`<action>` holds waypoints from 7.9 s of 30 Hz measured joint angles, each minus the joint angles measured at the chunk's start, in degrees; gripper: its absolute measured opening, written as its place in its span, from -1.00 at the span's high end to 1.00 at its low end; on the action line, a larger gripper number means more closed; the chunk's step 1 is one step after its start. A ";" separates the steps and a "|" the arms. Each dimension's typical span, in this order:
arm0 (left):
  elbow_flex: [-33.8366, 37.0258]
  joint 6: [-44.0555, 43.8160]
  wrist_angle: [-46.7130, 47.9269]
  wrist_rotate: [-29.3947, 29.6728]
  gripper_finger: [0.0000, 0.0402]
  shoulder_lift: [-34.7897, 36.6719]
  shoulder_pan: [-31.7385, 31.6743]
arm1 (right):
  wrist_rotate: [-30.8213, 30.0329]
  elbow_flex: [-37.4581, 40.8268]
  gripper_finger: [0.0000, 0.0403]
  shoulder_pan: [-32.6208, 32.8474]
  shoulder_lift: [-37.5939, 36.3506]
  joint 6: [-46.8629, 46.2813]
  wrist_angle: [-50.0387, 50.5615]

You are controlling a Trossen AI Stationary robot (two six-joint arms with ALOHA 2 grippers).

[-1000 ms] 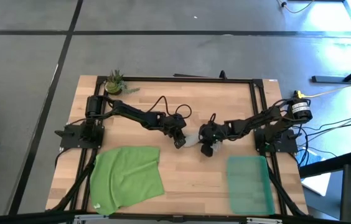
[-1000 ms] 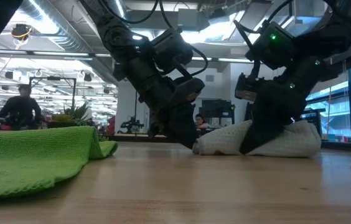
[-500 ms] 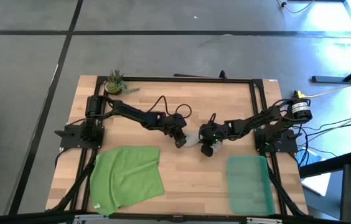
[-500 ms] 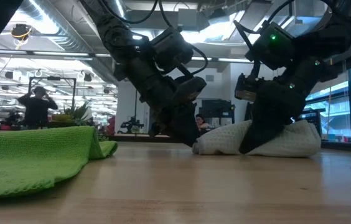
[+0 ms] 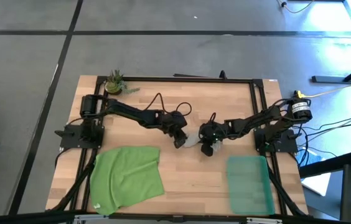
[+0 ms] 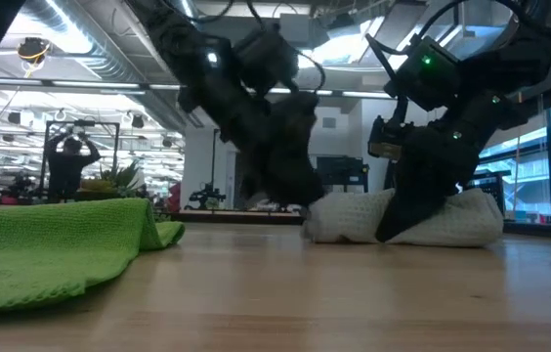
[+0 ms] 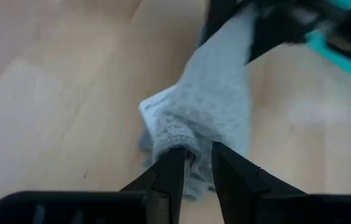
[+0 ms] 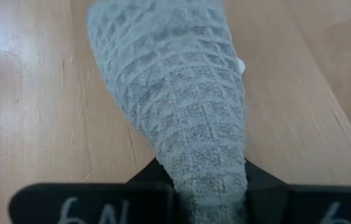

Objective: Roll microfiber towels into tight, uniform cylinder then place into a basket
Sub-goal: Put the gray microfiber towel into the green bin

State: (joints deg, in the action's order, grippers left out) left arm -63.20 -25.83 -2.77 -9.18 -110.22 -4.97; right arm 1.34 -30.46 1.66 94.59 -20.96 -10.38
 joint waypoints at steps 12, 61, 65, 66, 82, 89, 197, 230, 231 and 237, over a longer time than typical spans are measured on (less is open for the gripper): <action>-0.02 6.17 8.64 6.03 0.62 10.63 0.04 | 0.62 0.02 0.79 -0.44 -0.34 0.03 0.06; 0.02 16.88 27.61 20.29 0.62 30.92 1.68 | -15.18 -17.66 0.79 40.46 -34.65 -84.80 73.66; 0.02 17.49 27.54 20.29 0.62 30.92 1.59 | -9.16 -17.66 0.79 46.11 -31.60 -94.78 73.24; 0.02 17.54 27.53 20.29 0.62 30.92 1.45 | -8.02 -17.66 0.79 47.54 -30.85 -96.70 72.63; 0.02 18.96 27.54 20.27 0.62 30.92 -0.46 | 2.03 -21.35 0.79 57.43 -21.80 -111.29 71.76; 0.02 18.98 27.55 20.27 0.62 30.92 -0.66 | 9.50 -21.35 0.79 57.43 -13.47 -112.26 71.82; 0.02 20.49 27.17 20.22 0.62 30.89 -0.66 | 24.28 -16.29 -0.25 49.56 -4.69 -97.03 63.54; 0.02 20.47 27.17 20.21 0.62 30.89 -0.64 | 16.91 -20.80 -0.25 48.21 -10.00 -98.78 75.52; 0.02 20.47 27.16 20.21 0.62 30.89 -0.64 | 15.82 -20.68 -0.25 48.12 -9.78 -98.76 75.15; 0.02 20.47 27.16 20.21 0.62 30.89 -0.66 | 11.81 -17.34 -0.25 47.42 -8.71 -97.23 70.39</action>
State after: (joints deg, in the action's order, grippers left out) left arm -63.18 -5.37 24.38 11.03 -79.33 -5.63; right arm 13.15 -47.80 49.08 85.87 -118.19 60.01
